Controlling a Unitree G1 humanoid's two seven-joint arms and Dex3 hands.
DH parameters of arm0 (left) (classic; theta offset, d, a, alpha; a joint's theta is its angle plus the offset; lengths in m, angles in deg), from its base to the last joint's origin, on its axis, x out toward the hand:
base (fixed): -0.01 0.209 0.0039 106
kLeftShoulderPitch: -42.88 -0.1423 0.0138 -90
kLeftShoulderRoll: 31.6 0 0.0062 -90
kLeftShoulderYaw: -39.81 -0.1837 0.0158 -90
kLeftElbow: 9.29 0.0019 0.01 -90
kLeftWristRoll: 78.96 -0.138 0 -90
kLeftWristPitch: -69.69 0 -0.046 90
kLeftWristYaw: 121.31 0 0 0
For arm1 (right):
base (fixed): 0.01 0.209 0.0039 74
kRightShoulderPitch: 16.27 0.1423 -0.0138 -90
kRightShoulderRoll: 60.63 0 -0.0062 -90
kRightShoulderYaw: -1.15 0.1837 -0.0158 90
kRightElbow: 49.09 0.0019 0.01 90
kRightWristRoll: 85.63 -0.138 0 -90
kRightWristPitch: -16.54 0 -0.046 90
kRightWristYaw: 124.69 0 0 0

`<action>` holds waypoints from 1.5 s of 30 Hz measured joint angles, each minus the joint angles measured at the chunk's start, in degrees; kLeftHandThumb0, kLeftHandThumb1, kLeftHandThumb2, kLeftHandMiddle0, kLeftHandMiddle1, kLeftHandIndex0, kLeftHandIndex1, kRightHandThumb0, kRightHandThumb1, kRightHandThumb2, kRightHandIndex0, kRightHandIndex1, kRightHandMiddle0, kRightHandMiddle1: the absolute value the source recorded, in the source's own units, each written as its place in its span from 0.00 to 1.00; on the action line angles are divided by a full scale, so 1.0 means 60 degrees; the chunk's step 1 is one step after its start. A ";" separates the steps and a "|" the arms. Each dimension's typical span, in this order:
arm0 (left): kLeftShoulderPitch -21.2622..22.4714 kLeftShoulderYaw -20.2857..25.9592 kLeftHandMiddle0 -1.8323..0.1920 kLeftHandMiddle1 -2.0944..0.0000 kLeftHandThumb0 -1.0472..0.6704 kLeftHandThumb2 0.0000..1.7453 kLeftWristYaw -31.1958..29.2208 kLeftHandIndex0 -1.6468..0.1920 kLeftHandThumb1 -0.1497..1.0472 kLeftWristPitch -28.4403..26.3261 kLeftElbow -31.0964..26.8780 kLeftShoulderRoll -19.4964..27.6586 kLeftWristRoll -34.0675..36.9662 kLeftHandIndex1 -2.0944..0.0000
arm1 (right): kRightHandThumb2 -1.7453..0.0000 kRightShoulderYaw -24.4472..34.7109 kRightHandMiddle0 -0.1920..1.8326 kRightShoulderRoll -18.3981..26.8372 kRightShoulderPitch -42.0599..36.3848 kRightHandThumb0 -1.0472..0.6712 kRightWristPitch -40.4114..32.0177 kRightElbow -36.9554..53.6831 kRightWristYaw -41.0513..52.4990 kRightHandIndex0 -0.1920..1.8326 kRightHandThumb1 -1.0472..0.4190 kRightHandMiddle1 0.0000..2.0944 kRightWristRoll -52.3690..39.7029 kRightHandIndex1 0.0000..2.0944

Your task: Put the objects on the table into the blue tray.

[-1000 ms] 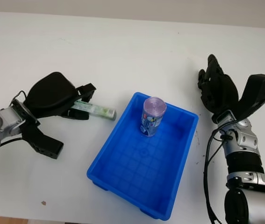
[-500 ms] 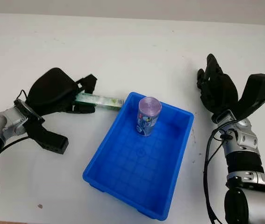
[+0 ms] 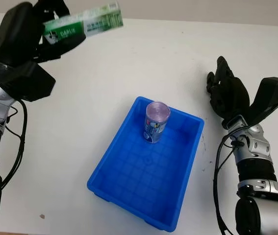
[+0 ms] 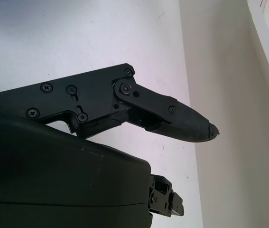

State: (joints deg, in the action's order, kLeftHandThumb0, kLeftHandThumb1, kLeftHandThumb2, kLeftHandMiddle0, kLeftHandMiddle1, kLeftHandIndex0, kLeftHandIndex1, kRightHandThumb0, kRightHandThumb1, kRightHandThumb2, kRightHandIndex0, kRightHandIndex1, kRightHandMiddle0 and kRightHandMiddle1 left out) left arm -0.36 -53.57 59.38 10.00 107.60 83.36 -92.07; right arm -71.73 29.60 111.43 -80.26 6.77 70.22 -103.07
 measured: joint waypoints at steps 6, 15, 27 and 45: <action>-0.1182 0.0270 0.51 0.00 0.33 0.17 -0.2749 0.67 1.00 -0.1447 -0.2662 -0.0028 0.1720 0.02 | 0.57 -0.0057 0.00 0.0001 -0.0001 0.22 0.0006 0.0003 0.0068 0.00 0.00 0.00 0.0038 0.00; -0.2006 0.0320 0.52 0.00 0.34 0.16 -0.6382 0.62 1.00 -0.3294 -0.5142 0.0524 0.2997 0.00 | 0.58 -0.0093 0.00 -0.0002 -0.0030 0.22 -0.0004 0.0047 0.0005 0.00 0.00 0.00 0.0103 0.00; -0.2084 -0.0448 0.68 0.33 0.35 0.04 -0.9746 0.78 1.00 -0.4444 -0.5545 0.1102 0.3142 0.39 | 0.57 -0.0089 0.00 -0.0002 -0.0046 0.22 -0.0028 0.0066 0.0060 0.00 0.00 0.00 0.0097 0.00; -0.1151 -0.0553 1.00 1.00 0.20 0.03 -1.1240 1.00 0.82 -0.5535 -0.4222 0.0620 0.4073 1.00 | 0.57 -0.0091 0.00 -0.0024 -0.0135 0.23 -0.0203 0.0293 -0.0148 0.00 0.00 0.00 0.0099 0.00</action>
State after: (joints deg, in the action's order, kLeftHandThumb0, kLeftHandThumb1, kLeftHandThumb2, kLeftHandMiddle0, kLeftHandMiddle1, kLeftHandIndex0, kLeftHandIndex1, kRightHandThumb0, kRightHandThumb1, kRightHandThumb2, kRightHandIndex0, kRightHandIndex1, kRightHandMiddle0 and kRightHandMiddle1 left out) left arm -7.27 -56.89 -8.06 -23.20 82.27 87.08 -67.63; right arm -72.27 29.46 110.62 -81.48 8.53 69.33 -102.48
